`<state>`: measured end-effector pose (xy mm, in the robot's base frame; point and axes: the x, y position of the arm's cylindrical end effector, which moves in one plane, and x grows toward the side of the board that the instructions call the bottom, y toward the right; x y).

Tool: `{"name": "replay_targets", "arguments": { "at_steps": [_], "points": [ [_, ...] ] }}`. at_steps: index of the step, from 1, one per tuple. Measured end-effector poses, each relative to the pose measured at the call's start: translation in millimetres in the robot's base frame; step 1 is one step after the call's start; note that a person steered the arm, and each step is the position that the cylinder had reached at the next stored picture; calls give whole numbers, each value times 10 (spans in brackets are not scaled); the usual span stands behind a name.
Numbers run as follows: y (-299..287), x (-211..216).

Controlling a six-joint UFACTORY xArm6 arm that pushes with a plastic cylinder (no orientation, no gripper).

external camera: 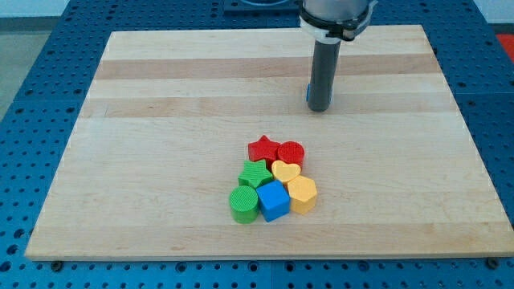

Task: Move your arm towards yellow hexagon

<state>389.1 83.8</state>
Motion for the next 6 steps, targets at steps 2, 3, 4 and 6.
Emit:
{"name": "replay_targets", "arguments": {
  "at_steps": [2, 3, 4, 6],
  "points": [
    [187, 405],
    [188, 730],
    [188, 1030],
    [-63, 1700]
  ]
}}
